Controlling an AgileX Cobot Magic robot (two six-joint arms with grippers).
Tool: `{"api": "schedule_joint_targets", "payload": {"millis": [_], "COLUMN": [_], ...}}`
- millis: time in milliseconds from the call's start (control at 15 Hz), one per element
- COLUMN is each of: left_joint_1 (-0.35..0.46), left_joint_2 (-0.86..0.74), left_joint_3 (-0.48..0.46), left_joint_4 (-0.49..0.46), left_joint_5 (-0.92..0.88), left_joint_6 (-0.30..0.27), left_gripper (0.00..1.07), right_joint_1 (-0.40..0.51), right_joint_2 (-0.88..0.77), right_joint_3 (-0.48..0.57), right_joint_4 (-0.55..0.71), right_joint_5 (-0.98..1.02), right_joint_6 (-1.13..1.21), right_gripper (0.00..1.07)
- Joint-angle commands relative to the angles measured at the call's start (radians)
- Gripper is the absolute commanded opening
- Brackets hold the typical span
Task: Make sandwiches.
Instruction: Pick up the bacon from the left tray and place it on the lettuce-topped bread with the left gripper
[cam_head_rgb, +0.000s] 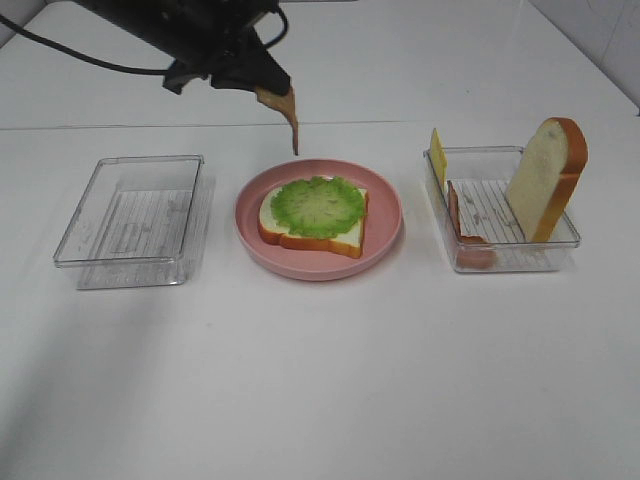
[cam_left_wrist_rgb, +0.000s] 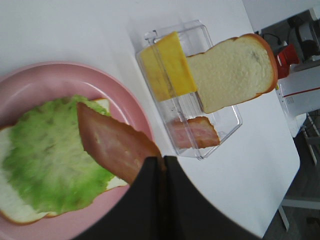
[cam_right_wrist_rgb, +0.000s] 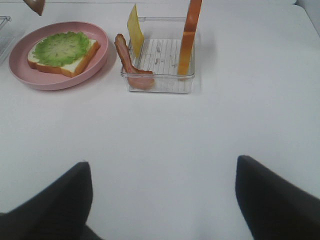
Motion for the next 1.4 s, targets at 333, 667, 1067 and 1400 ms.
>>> {"api": "schedule_joint_targets", "payload": {"millis": [333, 667, 1067, 1400], "left_joint_1": [-0.137, -0.133, -0.102, -0.066], "left_joint_2": [0.233, 0.273, 0.272, 0.271], "left_joint_3": [-0.204, -0.204, -0.204, -0.204], "left_joint_4": [-0.117, 0.011, 0.201, 0.229], "left_joint_5": [0.038, 0.062, 0.063, 0.059], "left_joint_6": [0.0, -0.023, -0.112, -0.132], "left_gripper": [0.0, 0.0, 0.0, 0.0], "right_joint_1": [-0.006, -0.006, -0.006, -0.006], "right_joint_2": [-0.015, -0.015, -0.015, -0.015], "right_joint_3": [0.0, 0.0, 0.0, 0.0], "right_joint_4": [0.006, 0.006, 0.006, 0.006], "right_joint_5": [-0.009, -0.009, -0.009, -0.009], "right_joint_6": [-0.008, -0.008, -0.008, -0.008], "right_gripper": [0.76, 0.76, 0.76, 0.76]}}
